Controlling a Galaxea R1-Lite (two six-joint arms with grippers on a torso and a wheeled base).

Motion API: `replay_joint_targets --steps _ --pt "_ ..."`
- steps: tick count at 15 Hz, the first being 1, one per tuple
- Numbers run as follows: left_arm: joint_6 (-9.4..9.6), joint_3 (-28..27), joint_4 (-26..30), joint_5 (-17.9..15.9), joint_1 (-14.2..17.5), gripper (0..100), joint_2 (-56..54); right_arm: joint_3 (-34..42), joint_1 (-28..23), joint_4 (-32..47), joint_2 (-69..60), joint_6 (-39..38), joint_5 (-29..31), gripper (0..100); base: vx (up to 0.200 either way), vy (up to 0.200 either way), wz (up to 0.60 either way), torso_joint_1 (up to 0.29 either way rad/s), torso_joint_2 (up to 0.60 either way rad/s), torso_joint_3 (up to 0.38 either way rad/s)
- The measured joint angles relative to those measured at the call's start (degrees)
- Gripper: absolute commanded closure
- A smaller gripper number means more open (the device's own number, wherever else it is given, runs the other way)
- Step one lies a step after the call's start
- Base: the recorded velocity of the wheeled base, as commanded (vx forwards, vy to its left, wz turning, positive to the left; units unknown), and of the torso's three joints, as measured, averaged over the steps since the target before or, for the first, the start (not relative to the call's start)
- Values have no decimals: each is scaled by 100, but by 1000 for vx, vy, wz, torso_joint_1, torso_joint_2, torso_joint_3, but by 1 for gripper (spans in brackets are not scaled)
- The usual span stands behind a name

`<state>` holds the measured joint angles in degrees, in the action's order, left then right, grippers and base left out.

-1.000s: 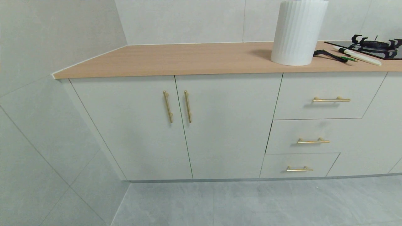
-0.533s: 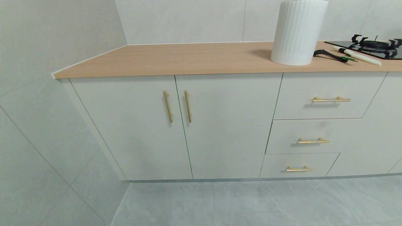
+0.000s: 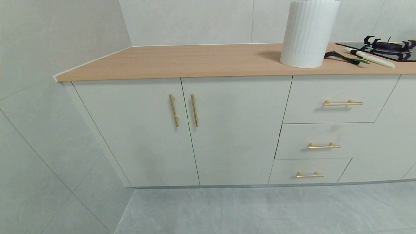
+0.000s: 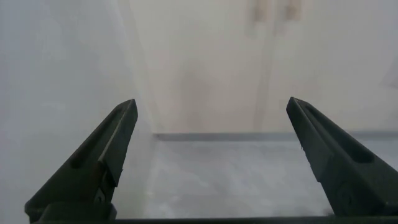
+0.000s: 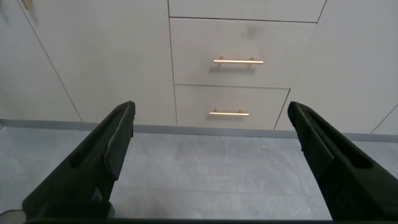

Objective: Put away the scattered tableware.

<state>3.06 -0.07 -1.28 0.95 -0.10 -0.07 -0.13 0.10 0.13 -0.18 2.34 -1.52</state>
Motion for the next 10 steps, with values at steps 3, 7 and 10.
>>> replay_joint_targets --steps 3,7,10 --pt "-57 7 150 -267 0 0 0 4 -5 9 0 -32 5 0 0 0 0 0 0 0" --pt "-216 7 141 -265 -1 0 0 6 -5 29 0 -2 -138 0 0 0 0 0 0 0" --pt "-246 7 139 -262 2 0 0 6 -5 33 2 -16 -158 0 0 0 0 0 0 0"
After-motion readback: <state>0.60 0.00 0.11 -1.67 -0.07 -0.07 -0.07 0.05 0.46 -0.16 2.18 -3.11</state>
